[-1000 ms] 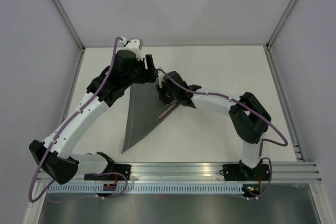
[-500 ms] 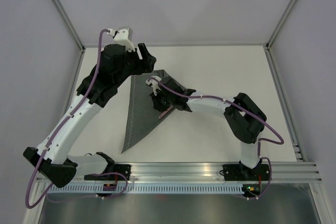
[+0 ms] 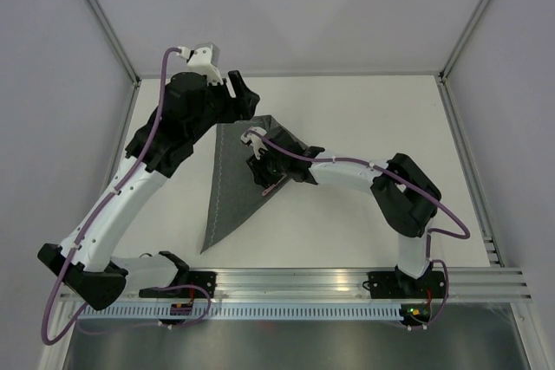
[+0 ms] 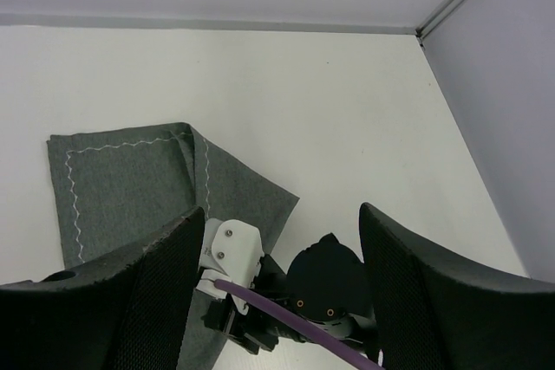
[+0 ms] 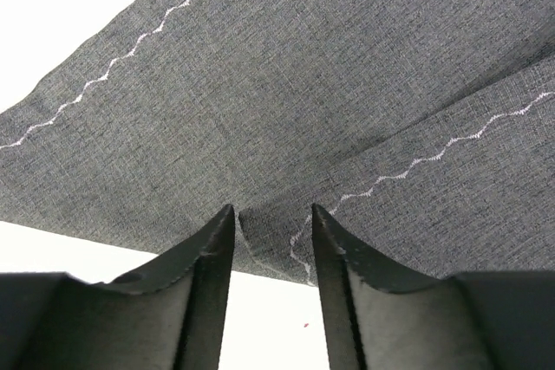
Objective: Fold the napkin, place the utensils inside, and roll it up
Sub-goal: Fold the napkin
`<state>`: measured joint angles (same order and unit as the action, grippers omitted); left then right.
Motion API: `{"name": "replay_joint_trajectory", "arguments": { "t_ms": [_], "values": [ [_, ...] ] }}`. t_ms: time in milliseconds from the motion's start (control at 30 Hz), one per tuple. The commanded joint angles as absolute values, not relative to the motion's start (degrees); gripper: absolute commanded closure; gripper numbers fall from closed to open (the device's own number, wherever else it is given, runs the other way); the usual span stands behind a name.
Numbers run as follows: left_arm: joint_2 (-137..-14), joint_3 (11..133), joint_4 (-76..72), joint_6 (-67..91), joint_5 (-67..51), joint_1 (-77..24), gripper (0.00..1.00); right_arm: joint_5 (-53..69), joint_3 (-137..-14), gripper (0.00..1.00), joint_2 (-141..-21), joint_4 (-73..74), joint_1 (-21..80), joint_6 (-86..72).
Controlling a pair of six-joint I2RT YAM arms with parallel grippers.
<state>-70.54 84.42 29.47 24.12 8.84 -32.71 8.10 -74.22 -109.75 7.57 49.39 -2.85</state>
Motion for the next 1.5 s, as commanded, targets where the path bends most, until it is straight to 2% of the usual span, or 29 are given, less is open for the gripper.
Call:
{"name": "replay_joint_trajectory", "arguments": {
  "t_ms": [0, 67, 167, 433, 667, 1267, 1467],
  "values": [
    [-69.1, 88.0, 27.9, 25.5, 7.8, -32.7, 0.23, 8.7, -73.9, 0.52, -106.4, 7.9, 49.7, -1.8],
    [-69.2, 88.5, 28.1, 25.5, 7.6, -32.7, 0.23, 9.4, -74.3, 0.48, -106.2, 8.2, 49.7, -1.8],
    [-69.2, 89.2, 28.6, 25.5, 7.8, -32.7, 0.22, 10.1, -74.5, 0.47, -105.4, 8.3, 49.7, -1.1],
    [-69.2, 91.9, 30.1, 25.0, 8.3, -32.3, 0.2, 15.9, -73.8, 0.53, -106.6, 11.2, 50.5, -0.5],
    [-68.8, 92.8, 31.6, 24.7, 9.1, -32.0, 0.2, 15.0, -73.1, 0.6, -108.4, 11.4, 50.5, -0.5],
    [-68.7, 92.3, 32.1, 24.3, 8.5, -31.3, 0.19, 17.4, -73.7, 0.64, -112.7, 13.4, 50.4, -1.3],
    [-68.0, 96.2, 33.4, 23.6, 8.0, -30.8, 0.19, 18.5, -76.1, 0.64, -108.5, 14.7, 50.5, -0.7]
  ]
}}
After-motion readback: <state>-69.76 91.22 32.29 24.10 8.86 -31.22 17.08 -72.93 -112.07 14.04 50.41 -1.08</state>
